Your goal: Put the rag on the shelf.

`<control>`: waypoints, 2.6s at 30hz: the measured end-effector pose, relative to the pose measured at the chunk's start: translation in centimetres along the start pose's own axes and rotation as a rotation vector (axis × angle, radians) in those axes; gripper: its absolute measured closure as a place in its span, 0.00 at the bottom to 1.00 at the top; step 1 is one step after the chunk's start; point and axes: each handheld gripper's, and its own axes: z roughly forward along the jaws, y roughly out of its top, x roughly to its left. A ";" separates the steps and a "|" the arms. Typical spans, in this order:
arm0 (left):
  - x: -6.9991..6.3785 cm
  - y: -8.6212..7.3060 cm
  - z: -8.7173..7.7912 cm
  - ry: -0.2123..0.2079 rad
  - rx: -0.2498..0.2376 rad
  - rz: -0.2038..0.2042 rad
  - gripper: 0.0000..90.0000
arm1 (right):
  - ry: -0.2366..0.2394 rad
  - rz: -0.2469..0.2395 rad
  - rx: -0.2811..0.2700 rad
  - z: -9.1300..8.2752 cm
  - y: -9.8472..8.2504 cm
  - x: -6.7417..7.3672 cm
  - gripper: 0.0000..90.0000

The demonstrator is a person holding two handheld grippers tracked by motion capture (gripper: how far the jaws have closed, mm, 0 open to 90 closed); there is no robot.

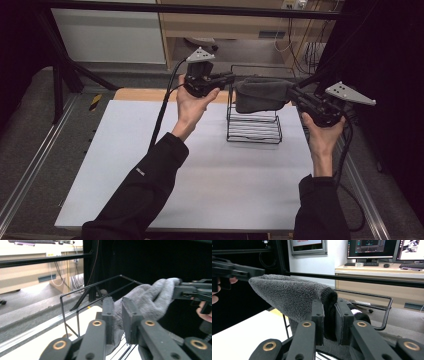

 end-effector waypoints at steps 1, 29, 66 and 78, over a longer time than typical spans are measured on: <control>0.0 0.0 0.3 -0.006 0.015 -0.009 0.94 | 0.000 0.001 0.000 0.0 -0.1 0.0 0.89; -2.1 -2.9 2.2 -0.058 0.136 0.096 1.00 | 0.002 -0.013 -0.001 -1.4 0.5 1.3 0.58; -1.6 -5.2 2.0 -0.010 0.173 0.102 0.75 | -0.015 0.022 0.180 0.9 -1.9 1.4 0.66; -0.2 -6.7 -2.2 0.028 0.213 0.078 0.37 | 0.021 0.024 0.184 0.7 -1.0 3.7 0.25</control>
